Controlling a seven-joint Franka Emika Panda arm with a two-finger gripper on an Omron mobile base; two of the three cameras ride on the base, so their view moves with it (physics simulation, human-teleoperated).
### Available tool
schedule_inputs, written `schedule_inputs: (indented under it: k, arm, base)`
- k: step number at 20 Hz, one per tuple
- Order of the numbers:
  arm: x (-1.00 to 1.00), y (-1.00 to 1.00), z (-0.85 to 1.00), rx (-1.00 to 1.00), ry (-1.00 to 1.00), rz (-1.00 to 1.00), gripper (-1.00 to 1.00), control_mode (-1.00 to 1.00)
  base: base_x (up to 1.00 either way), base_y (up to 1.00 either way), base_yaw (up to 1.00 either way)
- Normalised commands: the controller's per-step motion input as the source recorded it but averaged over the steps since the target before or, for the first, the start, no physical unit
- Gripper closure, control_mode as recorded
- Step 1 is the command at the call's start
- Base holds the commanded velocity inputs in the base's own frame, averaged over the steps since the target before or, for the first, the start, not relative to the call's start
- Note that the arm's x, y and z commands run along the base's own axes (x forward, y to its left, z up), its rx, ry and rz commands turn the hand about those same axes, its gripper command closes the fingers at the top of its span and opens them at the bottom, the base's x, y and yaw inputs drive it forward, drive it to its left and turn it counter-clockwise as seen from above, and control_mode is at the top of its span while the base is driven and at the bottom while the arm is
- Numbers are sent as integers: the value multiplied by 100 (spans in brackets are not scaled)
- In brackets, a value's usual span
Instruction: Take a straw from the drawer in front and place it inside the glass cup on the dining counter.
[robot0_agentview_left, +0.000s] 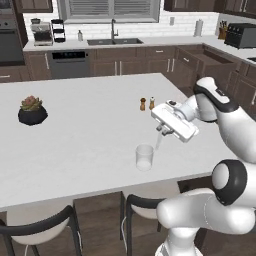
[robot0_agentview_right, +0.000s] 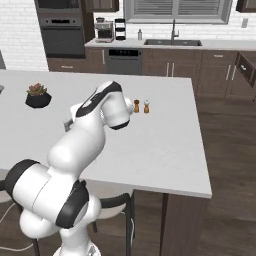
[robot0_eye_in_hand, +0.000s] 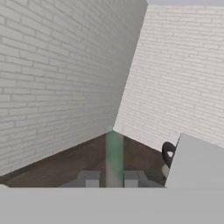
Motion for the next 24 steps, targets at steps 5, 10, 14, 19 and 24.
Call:
schedule_inputs:
  k: [5, 10, 14, 19, 24]
  arm:
    - [7, 0, -8, 0, -7, 0, 100, -100]
    - [10, 0, -25, 0, 0, 0, 100, -100]
    - [20, 0, -21, 0, 0, 0, 100, -100]
    - [32, 0, -3, 0, 0, 0, 100, -100]
    - [27, 0, -13, 0, 0, 0, 100, -100]
  base:
    - [0, 0, 0]
    - [0, 0, 0]
    - [0, 0, 0]
    - [0, 0, 0]
    - [0, 0, 0]
